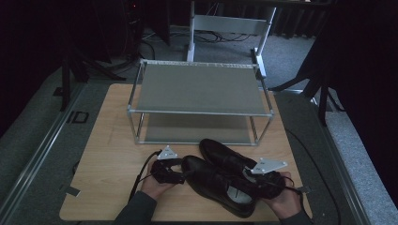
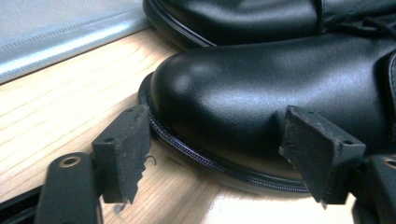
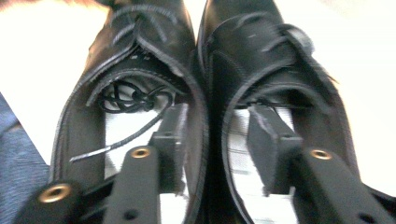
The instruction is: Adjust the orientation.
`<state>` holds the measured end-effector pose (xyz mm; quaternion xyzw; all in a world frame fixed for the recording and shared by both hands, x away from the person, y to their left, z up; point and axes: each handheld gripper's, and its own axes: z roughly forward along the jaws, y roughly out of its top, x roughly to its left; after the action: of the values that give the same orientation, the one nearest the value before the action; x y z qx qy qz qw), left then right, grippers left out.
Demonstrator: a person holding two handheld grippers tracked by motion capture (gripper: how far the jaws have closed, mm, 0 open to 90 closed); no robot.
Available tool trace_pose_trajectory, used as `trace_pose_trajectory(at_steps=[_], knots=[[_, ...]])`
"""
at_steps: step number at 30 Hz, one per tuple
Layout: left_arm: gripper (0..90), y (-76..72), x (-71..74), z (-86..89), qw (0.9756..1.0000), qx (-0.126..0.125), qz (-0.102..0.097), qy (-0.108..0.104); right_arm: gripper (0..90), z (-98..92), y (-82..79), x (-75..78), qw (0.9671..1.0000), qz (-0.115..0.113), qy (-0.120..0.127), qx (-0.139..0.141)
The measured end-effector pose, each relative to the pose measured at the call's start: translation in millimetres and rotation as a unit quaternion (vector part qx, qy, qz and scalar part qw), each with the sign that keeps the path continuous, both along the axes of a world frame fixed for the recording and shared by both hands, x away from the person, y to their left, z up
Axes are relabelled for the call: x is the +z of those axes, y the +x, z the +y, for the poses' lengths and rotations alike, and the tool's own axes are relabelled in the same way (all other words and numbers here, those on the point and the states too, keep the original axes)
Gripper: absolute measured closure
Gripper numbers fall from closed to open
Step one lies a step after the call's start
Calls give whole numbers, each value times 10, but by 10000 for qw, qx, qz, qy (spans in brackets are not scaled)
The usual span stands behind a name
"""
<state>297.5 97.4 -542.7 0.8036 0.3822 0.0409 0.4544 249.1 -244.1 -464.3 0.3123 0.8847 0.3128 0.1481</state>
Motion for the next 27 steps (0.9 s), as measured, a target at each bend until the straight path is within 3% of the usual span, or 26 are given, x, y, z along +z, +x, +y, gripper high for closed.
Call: trace_pose_trajectory(at_steps=[4,7,10,14,16,17,19,21,23,25,27], knots=[[308,-45,39,44,9999,102,-52,-113,506,-231,-32,117,9991,-92,389,-154],[309,-109,61,68,9999,110,-114,-13,501,-381,-18,158,9972,-75,609,-418],[310,-166,66,111,9999,131,-109,-12,501,-455,-19,158,9963,73,677,-520],[319,-222,41,119,9999,106,-68,-35,464,-411,-46,118,9965,274,675,-414],[316,-219,20,101,9999,88,-95,77,437,-386,-53,104,9961,367,686,-424],[311,-200,7,105,9999,96,-78,73,430,-385,-60,101,9961,347,673,-462],[302,-146,-20,135,9999,68,33,-134,428,-409,-83,103,9954,320,713,-554],[286,-105,-41,135,9996,-104,108,-227,427,-453,-120,112,9943,304,817,-608],[276,-92,-60,69,9996,-293,36,-43,410,-471,-151,121,9937,315,894,-596],[242,-81,-73,32,9995,-290,-18,76,393,-451,-155,134,9943,275,837,-598],[242,-74,-71,43,9996,-295,6,5,381,-413,-130,139,9946,331,808,-554]])
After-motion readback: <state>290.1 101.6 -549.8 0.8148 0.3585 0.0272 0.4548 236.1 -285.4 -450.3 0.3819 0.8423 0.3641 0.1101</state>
